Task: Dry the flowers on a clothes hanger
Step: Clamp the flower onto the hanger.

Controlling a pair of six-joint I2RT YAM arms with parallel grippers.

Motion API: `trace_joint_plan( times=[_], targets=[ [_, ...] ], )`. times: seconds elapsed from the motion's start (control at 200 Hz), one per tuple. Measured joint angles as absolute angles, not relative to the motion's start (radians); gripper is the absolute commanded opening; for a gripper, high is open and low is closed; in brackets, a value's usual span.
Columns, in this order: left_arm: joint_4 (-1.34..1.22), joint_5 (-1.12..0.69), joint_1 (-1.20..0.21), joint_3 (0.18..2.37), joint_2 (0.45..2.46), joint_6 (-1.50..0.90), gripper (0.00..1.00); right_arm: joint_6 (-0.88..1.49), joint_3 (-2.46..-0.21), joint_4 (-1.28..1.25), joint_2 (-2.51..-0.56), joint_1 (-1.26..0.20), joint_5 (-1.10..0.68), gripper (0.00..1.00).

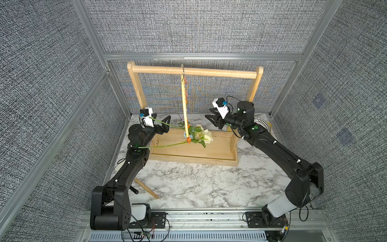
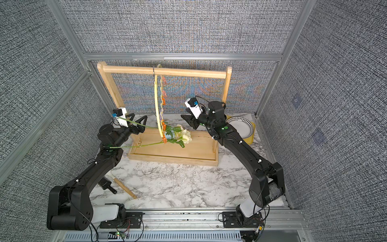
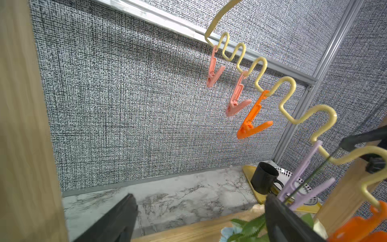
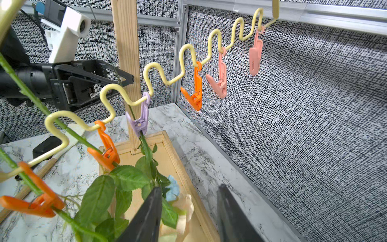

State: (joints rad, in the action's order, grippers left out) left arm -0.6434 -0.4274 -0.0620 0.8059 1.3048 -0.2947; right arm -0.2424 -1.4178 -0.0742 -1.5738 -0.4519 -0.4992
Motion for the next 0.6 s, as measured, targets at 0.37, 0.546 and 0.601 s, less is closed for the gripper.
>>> trace_joint_plan(
  times=[0.37, 0.546, 0.601],
  targets=[
    [-0.513, -0.316, -0.017, 0.780, 1.201, -0.252, 0.99, -0.266, -1.325, -0.055, -1.460, -0.451, -0.466, 0.45],
    [-0.430, -0.262, -0.004, 0.768, 1.134, -0.220, 1.00, -0.273, -1.249, -0.056, -1.374, -0.451, -0.418, 0.48],
    [-0.402, -0.236, -0.001, 0.760, 1.105, -0.206, 1.00, -0.275, -1.221, -0.064, -1.339, -0.451, -0.411, 0.48]
  ],
)
